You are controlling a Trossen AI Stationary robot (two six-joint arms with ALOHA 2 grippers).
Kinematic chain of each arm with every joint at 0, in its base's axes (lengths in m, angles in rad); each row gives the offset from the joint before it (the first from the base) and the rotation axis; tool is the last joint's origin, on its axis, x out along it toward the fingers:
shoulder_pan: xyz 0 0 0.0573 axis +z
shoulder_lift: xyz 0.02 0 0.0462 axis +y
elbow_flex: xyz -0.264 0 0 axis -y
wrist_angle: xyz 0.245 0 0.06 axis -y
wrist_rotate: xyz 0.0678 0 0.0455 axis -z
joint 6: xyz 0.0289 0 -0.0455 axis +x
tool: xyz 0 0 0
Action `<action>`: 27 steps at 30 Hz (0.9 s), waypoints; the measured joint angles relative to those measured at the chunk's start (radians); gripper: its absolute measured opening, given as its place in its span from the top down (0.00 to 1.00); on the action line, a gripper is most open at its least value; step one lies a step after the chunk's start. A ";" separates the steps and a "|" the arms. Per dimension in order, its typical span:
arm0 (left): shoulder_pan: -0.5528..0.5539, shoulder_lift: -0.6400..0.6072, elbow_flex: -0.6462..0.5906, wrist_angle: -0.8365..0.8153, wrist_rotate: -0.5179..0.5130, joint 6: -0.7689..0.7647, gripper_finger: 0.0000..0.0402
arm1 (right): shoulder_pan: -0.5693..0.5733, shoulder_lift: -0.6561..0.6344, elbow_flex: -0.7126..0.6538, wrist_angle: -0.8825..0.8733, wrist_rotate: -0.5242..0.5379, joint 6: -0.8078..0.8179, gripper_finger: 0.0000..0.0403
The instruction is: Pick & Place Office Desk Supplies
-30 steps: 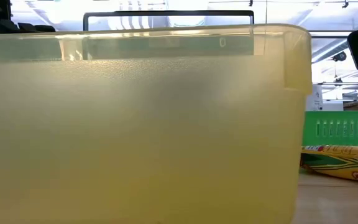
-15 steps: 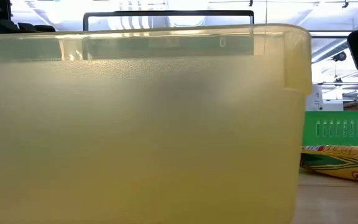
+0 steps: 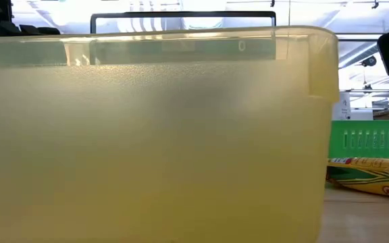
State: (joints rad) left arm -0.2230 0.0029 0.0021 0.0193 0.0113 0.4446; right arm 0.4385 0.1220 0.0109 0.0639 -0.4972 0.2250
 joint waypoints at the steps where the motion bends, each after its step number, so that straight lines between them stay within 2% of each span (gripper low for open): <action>1: 0.000 0.000 0.000 0.000 0.000 0.000 0.97 | 0.000 0.000 0.000 0.000 0.000 0.000 0.90; 13: 0.000 0.000 0.000 0.000 0.000 0.000 0.97 | 0.000 0.000 0.000 0.001 0.008 0.000 0.90; 20: 0.000 0.000 0.000 0.000 0.000 0.000 0.97 | 0.000 0.000 0.000 0.014 0.106 0.001 0.90; 25: 0.001 0.000 0.000 0.000 0.000 0.000 0.97 | 0.000 0.000 0.000 0.072 0.243 0.004 0.90; 27: 0.001 0.000 0.000 0.000 0.000 0.000 0.97 | 0.000 0.000 0.000 0.094 0.259 0.004 0.90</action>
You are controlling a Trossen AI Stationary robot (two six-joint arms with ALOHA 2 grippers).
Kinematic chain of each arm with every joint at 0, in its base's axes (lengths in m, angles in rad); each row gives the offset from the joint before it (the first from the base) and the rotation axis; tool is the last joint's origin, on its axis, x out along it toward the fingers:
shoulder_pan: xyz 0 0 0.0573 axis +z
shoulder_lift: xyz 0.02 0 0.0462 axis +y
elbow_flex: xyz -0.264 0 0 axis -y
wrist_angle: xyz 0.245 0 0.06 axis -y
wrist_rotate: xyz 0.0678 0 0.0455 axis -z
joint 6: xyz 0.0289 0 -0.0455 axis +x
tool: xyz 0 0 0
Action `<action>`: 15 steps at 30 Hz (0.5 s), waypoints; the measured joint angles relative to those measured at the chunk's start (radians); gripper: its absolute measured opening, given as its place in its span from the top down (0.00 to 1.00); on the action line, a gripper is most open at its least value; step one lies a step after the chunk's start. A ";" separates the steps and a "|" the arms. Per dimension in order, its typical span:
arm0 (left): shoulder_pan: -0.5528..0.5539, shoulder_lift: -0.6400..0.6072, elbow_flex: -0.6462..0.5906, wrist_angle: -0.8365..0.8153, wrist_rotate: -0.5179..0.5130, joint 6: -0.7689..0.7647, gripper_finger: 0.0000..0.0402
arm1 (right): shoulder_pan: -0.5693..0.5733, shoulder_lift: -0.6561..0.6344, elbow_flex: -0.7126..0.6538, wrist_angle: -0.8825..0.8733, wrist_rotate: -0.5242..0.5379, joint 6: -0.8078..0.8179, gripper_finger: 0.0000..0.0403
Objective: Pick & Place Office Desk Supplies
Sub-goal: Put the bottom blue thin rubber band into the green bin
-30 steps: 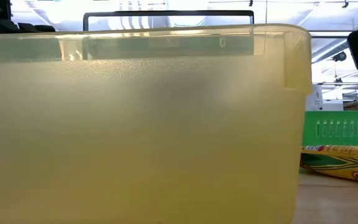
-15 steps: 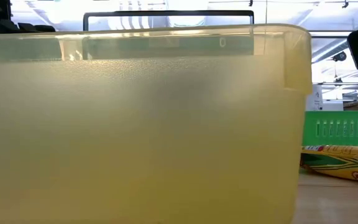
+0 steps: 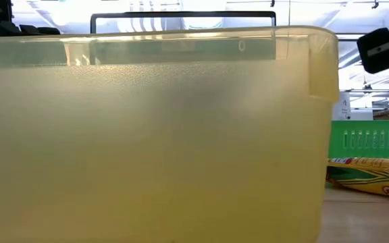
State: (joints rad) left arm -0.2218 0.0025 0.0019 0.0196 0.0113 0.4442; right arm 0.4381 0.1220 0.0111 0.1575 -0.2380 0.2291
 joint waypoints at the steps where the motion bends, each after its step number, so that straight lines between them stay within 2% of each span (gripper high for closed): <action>1: 0.000 0.000 0.000 0.000 0.000 0.000 0.97 | 0.000 0.000 0.000 0.011 0.001 0.000 0.90; 4: 0.000 0.000 0.000 0.000 0.000 0.000 0.97 | 0.000 0.000 0.000 0.077 0.011 -0.011 0.90; 10: 0.000 0.000 0.000 0.000 0.000 0.000 0.97 | 0.000 0.000 0.000 0.252 0.153 -0.123 0.90; 13: 0.000 0.000 0.000 0.000 0.000 0.000 0.97 | 0.000 0.001 0.000 0.298 0.177 -0.156 0.90; 15: 0.000 0.000 0.000 0.000 0.000 0.000 0.97 | 0.000 0.005 0.000 0.301 0.246 -0.242 0.91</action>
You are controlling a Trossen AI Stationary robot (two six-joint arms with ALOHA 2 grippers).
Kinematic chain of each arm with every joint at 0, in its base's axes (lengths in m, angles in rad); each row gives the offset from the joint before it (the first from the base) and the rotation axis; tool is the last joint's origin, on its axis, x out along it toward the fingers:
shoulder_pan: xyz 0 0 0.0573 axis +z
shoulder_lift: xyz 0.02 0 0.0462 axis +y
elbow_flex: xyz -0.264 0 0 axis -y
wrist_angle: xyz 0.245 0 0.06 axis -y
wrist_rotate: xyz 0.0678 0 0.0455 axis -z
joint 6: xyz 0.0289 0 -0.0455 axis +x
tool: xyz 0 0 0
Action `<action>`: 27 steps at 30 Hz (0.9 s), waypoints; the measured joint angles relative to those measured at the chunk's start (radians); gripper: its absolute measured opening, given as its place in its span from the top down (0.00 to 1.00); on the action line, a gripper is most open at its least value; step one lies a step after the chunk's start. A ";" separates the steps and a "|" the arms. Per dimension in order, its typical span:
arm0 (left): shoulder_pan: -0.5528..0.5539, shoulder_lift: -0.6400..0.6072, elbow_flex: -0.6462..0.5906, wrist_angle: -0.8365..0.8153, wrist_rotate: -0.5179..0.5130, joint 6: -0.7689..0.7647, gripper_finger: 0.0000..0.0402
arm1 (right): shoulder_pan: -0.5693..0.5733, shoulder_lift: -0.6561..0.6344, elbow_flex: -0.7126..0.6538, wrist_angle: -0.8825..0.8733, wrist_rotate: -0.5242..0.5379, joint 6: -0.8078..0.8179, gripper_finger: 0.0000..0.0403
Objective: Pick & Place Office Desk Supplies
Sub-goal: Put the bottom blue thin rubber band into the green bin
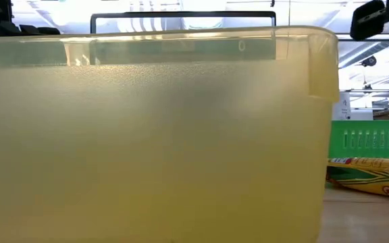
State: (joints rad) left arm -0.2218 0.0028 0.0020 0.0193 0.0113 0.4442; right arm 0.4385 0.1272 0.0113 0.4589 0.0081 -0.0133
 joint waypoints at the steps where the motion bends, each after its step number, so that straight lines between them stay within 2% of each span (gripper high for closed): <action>1: 0.000 0.000 0.000 0.000 0.000 0.000 0.97 | 0.000 0.001 0.000 -0.002 0.046 -0.052 0.90; 3: 0.000 0.000 0.000 0.000 0.000 0.000 0.97 | -0.001 0.001 0.000 -0.006 0.126 -0.128 0.90; 5: 0.000 0.000 0.000 0.000 0.000 0.000 0.97 | -0.001 0.000 0.000 0.009 0.158 -0.170 0.90; 10: 0.000 0.000 0.000 0.000 0.000 0.000 0.97 | 0.000 0.011 0.000 0.122 0.152 -0.277 0.91; 14: 0.000 0.000 0.000 0.000 0.000 0.000 0.97 | 0.000 0.029 0.000 0.217 0.151 -0.300 0.91; 17: 0.000 0.000 0.000 0.000 0.000 0.000 0.97 | 0.000 0.045 0.000 0.225 0.151 -0.304 0.90; 20: 0.000 0.000 0.000 0.000 0.000 0.000 0.97 | 0.000 0.066 0.008 0.233 0.151 -0.381 0.91; 27: -0.001 0.000 0.000 0.000 0.000 0.000 0.97 | 0.000 0.182 0.114 0.232 0.151 -0.435 0.91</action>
State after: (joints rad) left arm -0.2230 0.0026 0.0019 0.0194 0.0111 0.4444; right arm 0.4381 0.3094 0.1256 0.6910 0.1593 -0.4488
